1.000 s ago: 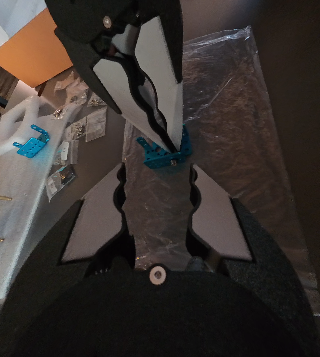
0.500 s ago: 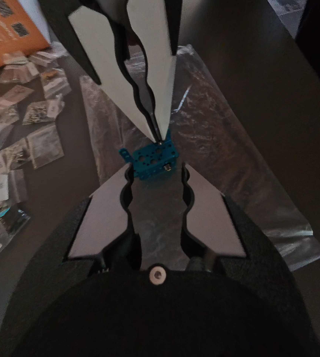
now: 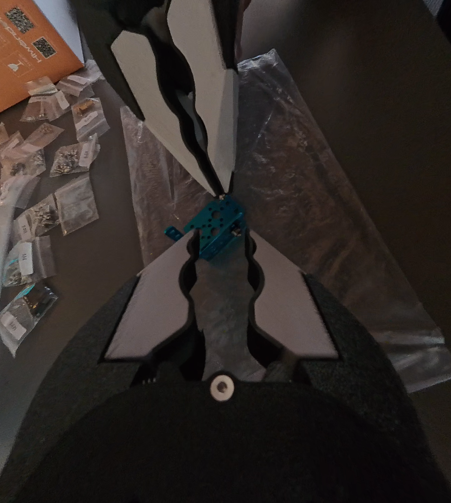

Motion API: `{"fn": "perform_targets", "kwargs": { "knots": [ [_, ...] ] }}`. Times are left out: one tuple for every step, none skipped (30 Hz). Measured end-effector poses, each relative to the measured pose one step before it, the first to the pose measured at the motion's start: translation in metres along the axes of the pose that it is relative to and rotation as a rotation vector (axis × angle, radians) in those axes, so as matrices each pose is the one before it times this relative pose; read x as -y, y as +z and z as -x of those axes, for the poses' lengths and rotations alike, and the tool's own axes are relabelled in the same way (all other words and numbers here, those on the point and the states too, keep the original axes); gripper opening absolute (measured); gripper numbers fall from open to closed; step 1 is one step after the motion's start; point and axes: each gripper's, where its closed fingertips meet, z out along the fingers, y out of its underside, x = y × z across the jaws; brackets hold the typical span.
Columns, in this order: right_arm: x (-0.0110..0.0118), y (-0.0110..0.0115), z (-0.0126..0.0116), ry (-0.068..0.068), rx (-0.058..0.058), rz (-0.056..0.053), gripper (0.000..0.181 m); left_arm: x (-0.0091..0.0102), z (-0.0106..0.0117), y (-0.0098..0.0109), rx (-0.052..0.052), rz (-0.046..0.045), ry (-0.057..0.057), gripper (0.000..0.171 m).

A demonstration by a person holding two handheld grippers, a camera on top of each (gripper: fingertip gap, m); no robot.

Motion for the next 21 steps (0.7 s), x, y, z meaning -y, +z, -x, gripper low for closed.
{"fn": "perform_targets", "kwargs": {
  "knots": [
    [0.00055, -0.00081, -0.00101, 0.0028, -0.0054, -0.0008, 0.001, -0.0018, 0.00273, 0.0003, 0.011, 0.00104, 0.0047, 0.034],
    [0.00145, -0.00064, 0.00056, 0.002, 0.0033, -0.0069, 0.001, -0.00259, 0.00095, 0.00122, -0.002, 0.00329, -0.0021, 0.035],
    [0.0011, -0.00042, 0.00126, 0.0027, 0.0078, -0.0054, 0.001, -0.00254, -0.00072, 0.00166, -0.0141, 0.00615, -0.0082, 0.034],
    [-0.00014, 0.00016, 0.0003, 0.0029, 0.0019, 0.0036, 0.001, -0.00148, -0.00116, 0.00129, -0.016, 0.00899, -0.0084, 0.034],
    [-0.0003, 0.00044, -0.00092, -0.0004, -0.0069, 0.0038, 0.001, 0.00112, -0.00059, 0.00026, -0.0088, -0.00234, -0.0059, 0.034],
    [-0.00095, 0.00082, -0.00127, -0.0014, -0.0098, 0.0065, 0.001, 0.00238, -0.00161, -0.00039, -0.0103, -0.01071, -0.0038, 0.032],
    [-0.00174, 0.00119, -0.00139, -0.0022, -0.0123, 0.0119, 0.001, 0.0017, -0.00187, -0.00001, -0.0104, -0.00605, -0.0052, 0.027],
    [-0.00189, 0.00159, -0.00032, -0.004, -0.007, 0.0126, 0.001, 0.00022, -0.002, 0.00062, -0.0099, 0.00488, -0.0053, 0.024],
    [-0.00207, 0.00154, 0.0013, -0.0071, 0.0013, 0.0136, 0.001, -0.00032, -0.00158, 0.00117, -0.0067, 0.00982, -0.0031, 0.02],
    [-0.00226, 0.00147, 0.00022, -0.0094, -0.0057, 0.0157, 0.001, 0.00034, -0.00027, 0.00104, 0.0018, 0.00509, -0.0023, 0.016],
    [-0.00209, 0.00108, 0.00051, -0.0116, -0.004, 0.0144, 0.001, 0.00121, -0.00017, 0.00064, 0.0008, -0.00293, -0.0037, 0.012],
    [-0.0007, 0.00056, 0.00054, -0.0105, -0.0024, 0.005, 0.001, 0.00156, -0.00063, 0.00058, -0.0044, -0.00613, -0.0095, 0.01],
    [-0.00048, 0.0004, -0.00077, -0.0057, -0.0067, 0.0015, 0.001, 0.00096, -0.00037, 0.00023, -0.005, -0.00299, -0.0093, 0.009],
    [-0.00089, 0.00045, -0.00089, -0.0019, -0.005, 0.0044, 0.001, 0.00023, 0.00033, 0.00002, -0.0013, 0.0005, -0.0068, 0.008],
    [-0.00081, 0.00024, -0.00146, -0.0026, -0.0067, 0.0039, 0.0, 0.00038, 0.00001, -0.00032, -0.0024, -0.00294, -0.0054, 0.007],
    [-0.00087, 0.00022, -0.00062, -0.0034, -0.0022, 0.0034, 0.0, 0.00049, -0.00046, -0.00032, -0.0044, -0.00542, -0.0038, 0.006],
    [-0.00049, 0.00016, 0.00032, -0.0034, 0.0034, 0.0007, 0.0, 0.00014, -0.00093, -0.00013, -0.0072, -0.00357, -0.0028, 0.005],
    [-0.00018, 0.00012, -0.00043, -0.004, -0.0002, 0.0005, 0.0, -0.00003, -0.00199, 0.00003, -0.013, -0.0021, 0.0019, 0.002],
    [0.00017, 0.00009, -0.00065, -0.0055, -0.0013, -0.0009, 0.0, 0.00019, -0.00113, 0.00007, -0.0066, -0.00094, 0.0035, 0.002],
    [0.00012, -0.00009, 0.00063, -0.0076, 0.0072, -0.0013, 0.001, 0.00017, -0.00059, 0.0001, -0.0018, -0.00024, 0.0039, 0.002],
    [-0.00004, 0.00023, 0.00066, -0.0071, 0.0077, -0.0023, 0.0, 0.00022, -0.00087, 0.00006, -0.003, -0.00103, 0.005, 0.002]
  ]
}}
